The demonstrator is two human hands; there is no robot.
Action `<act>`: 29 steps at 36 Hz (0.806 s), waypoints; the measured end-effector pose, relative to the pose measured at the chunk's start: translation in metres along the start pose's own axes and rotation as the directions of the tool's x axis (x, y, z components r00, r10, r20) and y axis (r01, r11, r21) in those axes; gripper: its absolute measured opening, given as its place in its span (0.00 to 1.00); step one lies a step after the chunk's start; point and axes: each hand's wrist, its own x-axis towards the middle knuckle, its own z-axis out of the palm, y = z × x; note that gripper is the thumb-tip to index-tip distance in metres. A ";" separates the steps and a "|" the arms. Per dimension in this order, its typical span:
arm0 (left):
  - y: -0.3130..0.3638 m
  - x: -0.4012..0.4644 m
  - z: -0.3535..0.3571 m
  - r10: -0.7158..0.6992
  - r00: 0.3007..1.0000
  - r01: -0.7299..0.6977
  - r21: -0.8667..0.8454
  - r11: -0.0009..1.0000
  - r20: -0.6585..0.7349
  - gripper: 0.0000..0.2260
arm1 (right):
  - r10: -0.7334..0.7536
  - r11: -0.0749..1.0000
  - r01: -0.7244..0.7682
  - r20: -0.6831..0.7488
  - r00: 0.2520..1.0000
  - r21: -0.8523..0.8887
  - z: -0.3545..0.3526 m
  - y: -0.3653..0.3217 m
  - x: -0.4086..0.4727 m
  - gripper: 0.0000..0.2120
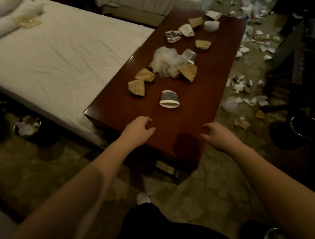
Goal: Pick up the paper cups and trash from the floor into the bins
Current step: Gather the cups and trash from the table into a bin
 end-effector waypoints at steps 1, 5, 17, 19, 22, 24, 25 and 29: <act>-0.013 0.008 -0.010 -0.010 1.000 0.010 -0.006 1.000 -0.001 0.21 | 0.008 1.000 -0.008 -0.002 1.000 0.018 0.002 -0.011 0.012 0.25; -0.051 0.041 -0.043 -0.043 0.998 0.041 -0.052 0.998 -0.039 0.20 | 0.073 0.991 -0.069 -0.033 0.997 0.119 0.002 -0.047 0.058 0.25; -0.088 0.153 -0.077 -0.161 0.986 0.151 -0.158 0.976 -0.049 0.19 | 0.255 0.938 -0.239 -0.033 0.966 0.251 0.000 -0.086 0.168 0.29; -0.086 0.172 -0.077 -0.180 0.982 0.168 -0.173 0.970 -0.056 0.20 | 0.271 0.928 -0.259 -0.011 0.962 0.269 0.002 -0.086 0.187 0.31; -0.086 0.198 -0.075 -0.200 0.977 0.186 -0.158 0.970 -0.079 0.21 | 0.290 0.910 -0.278 0.010 0.957 0.306 0.008 -0.088 0.213 0.34; -0.088 0.217 -0.075 -0.198 0.976 0.185 -0.126 0.974 -0.094 0.20 | 0.304 0.895 -0.292 0.018 0.952 0.337 0.011 -0.090 0.231 0.36; -0.089 0.227 -0.075 -0.191 0.976 0.181 -0.099 0.979 -0.104 0.21 | 0.314 0.887 -0.302 0.025 0.949 0.349 0.013 -0.091 0.239 0.37; -0.089 0.265 -0.077 -0.156 0.981 0.157 0.003 0.988 -0.118 0.27 | 0.372 0.862 -0.366 0.054 0.927 0.350 0.022 -0.088 0.266 0.42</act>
